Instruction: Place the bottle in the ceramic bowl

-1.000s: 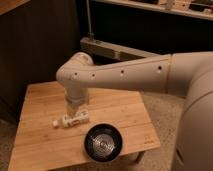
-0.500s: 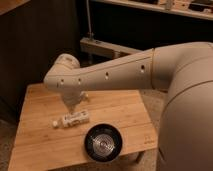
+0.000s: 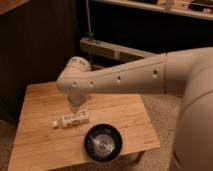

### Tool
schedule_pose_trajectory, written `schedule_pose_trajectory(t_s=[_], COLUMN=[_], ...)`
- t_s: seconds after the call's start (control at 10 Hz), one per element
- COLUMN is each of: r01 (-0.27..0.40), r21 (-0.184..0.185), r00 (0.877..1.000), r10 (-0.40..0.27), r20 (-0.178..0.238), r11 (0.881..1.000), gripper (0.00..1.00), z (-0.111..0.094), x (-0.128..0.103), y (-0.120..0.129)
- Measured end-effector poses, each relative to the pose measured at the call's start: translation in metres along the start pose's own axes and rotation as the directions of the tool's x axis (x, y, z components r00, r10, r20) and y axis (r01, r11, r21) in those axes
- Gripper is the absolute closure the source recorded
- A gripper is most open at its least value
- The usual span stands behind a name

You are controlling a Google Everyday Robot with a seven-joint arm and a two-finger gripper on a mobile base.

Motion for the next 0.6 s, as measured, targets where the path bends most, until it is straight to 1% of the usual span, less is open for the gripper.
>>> schedule_pose_trajectory(t_s=[0.1, 0.2, 0.3, 0.4, 0.5, 0.6], r01=[0.106, 0.23, 0.326, 0.416, 0.47, 0.512], r21=[-0.035, -0.068, -0.106, -0.14, -0.137, -0.116], r00=[0.992, 0.964, 0.926, 0.87, 0.822, 0.768], r10=[-0.104, -0.218, -0.294, -0.349, -0.376, -0.393], r20=[0.067, 0.152, 0.238, 0.347, 0.428, 0.505], r11=[0.994, 0.971, 0.939, 0.899, 0.872, 0.851], gripper=[0.35, 0.35, 0.35, 0.35, 0.35, 0.35], z=[-0.001, -0.001, -0.001, 0.002, 0.002, 0.0], x=[0.0, 0.003, 0.005, 0.007, 0.005, 0.007], y=[-0.004, -0.015, -0.021, -0.032, -0.04, -0.052])
